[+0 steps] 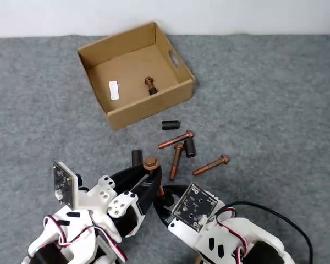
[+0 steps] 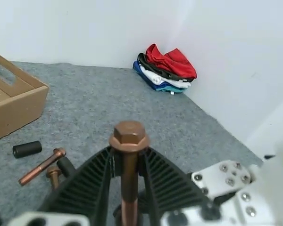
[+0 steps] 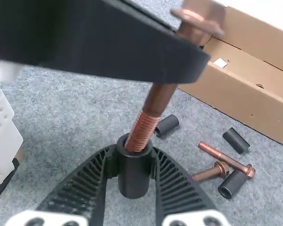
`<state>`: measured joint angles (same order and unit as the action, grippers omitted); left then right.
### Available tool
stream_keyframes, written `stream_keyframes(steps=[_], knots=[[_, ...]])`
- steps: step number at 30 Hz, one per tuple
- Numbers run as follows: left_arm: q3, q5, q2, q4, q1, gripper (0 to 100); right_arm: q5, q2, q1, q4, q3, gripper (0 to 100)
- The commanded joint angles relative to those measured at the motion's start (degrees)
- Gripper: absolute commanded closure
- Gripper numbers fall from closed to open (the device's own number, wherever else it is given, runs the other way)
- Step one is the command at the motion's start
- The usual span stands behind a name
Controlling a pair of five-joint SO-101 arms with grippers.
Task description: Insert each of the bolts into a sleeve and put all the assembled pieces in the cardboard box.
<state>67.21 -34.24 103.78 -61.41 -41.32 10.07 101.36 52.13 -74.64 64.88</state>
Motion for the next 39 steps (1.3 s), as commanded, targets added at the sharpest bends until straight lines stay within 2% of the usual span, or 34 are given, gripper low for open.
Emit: stream_keyframes(steps=[1, 6, 9, 14, 21, 23, 27, 30, 33, 39], knots=[[-3.2, 2.9, 0.1, -5.5, -0.1, 100, 0.6, 0.5, 0.7, 1.5, -1.0, 99.0], [-7.4, 6.2, 0.1, -16.4, -0.1, 100, 0.6, 0.5, 0.7, 1.5, -1.0, 99.0], [-6.9, 6.2, 0.0, -19.4, -0.2, 100, 0.6, 0.5, 0.7, 1.5, -1.0, 99.0], [-1.8, 6.2, 0.0, -19.4, -0.3, 100, 0.6, 0.0, 0.7, 4.4, -1.0, 99.0], [1.4, 6.2, 0.0, -17.8, -8.1, 99, 6.9, 0.0, 0.7, 5.1, -1.0, 99.0], [1.4, 6.2, 0.0, -17.9, -8.4, 96, 6.9, 0.0, 0.7, 5.1, -1.0, 99.0], [1.0, 6.2, -0.1, -18.2, -8.3, 83, 6.9, 0.0, 0.6, 5.0, -1.0, 99.0], [0.4, 6.2, -2.5, -18.3, -8.3, 80, 6.9, 0.2, 0.4, 4.8, -1.0, 99.0], [-3.0, 6.2, -8.3, -20.0, -7.2, 80, 6.9, 0.3, 0.3, 4.6, -1.0, 99.0], [-16.2, 6.2, -19.2, -23.1, 0.9, 77, 6.9, 0.1, 0.3, 4.6, -0.6, 99.0]])
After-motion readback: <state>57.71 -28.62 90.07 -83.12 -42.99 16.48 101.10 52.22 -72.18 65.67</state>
